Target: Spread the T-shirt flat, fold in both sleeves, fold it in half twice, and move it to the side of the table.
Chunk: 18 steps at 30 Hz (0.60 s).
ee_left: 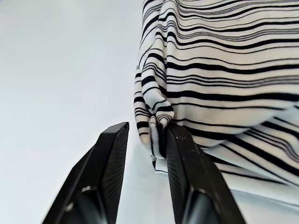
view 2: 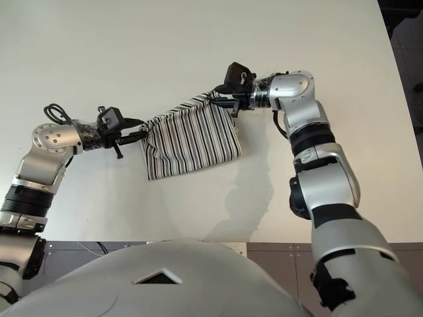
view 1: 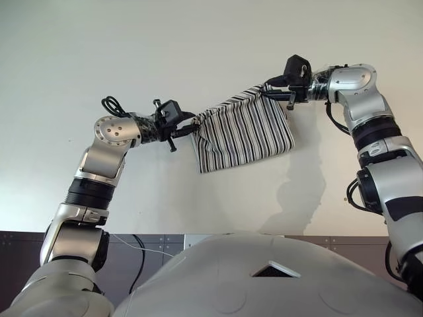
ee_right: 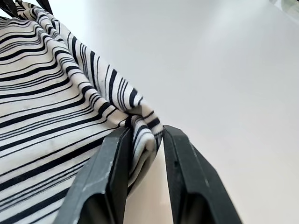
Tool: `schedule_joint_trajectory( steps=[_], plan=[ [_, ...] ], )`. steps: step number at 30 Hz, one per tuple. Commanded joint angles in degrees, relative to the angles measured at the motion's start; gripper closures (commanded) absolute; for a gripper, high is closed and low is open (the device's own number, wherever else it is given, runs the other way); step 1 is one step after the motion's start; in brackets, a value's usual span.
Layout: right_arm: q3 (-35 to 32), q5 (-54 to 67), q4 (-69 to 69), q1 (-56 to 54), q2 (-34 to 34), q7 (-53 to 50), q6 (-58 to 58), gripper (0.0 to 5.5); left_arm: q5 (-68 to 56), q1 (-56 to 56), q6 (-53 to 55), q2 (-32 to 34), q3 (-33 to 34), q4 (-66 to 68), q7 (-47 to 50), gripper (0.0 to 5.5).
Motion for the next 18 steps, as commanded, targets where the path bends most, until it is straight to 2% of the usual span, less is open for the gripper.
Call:
schedule_joint_trajectory(
  steps=[1,4,6,9,12,15,18],
  plan=[
    [-2.65,-0.66,0.59,0.26,1.34,-4.75,-1.99,4.36,-1.29,-2.17,3.26,-3.15,4.81,1.75,4.96,4.14],
    [-3.41,-2.13,-0.81,1.77,2.15,-9.60,-4.51,4.36,-4.11,-4.39,9.01,-6.47,9.42,1.81,9.74,4.14],
    [-4.39,0.12,-6.19,4.22,2.66,-8.18,-4.86,4.36,-1.28,-5.54,8.20,-6.87,9.76,-0.16,13.41,4.14],
    [-3.28,6.15,-20.48,11.10,1.59,1.64,-0.71,4.36,6.91,-0.73,-1.03,-3.30,3.89,-10.50,12.03,4.14],
    [-1.69,8.04,-28.00,14.67,0.09,7.11,3.33,4.36,12.91,6.45,-11.86,1.46,-1.72,-18.78,8.03,4.14],
    [-0.44,7.14,-29.01,15.46,0.24,9.17,4.74,4.36,17.52,9.72,-18.19,3.27,-5.32,-20.31,6.81,4.14],
    [1.37,3.98,-22.71,13.70,1.92,8.84,2.20,4.36,21.55,8.86,-19.25,2.38,-6.63,-14.67,8.68,4.14]
  ],
)
